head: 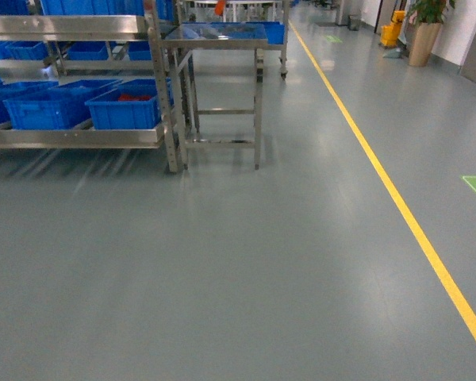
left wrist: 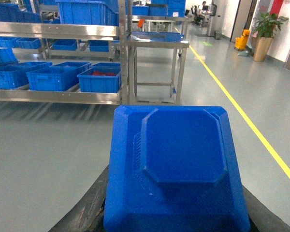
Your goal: Sort blue parts and orange caps into right shelf containers
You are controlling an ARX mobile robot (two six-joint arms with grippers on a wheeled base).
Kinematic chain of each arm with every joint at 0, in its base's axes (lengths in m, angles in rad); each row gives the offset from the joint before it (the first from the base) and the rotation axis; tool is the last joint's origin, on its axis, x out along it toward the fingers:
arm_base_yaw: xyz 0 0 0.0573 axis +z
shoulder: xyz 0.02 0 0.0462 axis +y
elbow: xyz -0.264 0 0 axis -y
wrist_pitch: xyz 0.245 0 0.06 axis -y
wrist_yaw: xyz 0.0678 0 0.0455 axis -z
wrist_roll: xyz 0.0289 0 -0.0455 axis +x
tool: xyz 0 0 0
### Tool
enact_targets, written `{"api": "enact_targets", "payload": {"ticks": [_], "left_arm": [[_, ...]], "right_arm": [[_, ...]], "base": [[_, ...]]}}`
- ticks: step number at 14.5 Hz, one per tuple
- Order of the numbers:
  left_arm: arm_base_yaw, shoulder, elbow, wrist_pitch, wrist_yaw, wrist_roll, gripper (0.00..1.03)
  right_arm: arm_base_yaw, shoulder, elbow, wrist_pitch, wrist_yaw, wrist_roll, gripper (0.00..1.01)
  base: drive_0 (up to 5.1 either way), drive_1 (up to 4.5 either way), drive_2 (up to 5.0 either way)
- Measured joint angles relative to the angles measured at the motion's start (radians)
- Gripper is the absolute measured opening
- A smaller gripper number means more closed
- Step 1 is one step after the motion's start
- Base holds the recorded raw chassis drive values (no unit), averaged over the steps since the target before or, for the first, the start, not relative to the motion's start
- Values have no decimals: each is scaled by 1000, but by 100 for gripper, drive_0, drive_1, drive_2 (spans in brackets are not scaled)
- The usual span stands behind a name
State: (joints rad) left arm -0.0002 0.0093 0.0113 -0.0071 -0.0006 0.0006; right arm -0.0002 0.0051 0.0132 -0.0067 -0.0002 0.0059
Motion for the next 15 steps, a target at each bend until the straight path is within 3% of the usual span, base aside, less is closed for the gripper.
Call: {"api": "enact_targets", "payload": {"ticks": [15], "left_arm": [[0,0,0,2,1,0,42]], "right_arm": [[0,0,0,-1,0,0,46]], "base": [[-4,428,-436]]}}
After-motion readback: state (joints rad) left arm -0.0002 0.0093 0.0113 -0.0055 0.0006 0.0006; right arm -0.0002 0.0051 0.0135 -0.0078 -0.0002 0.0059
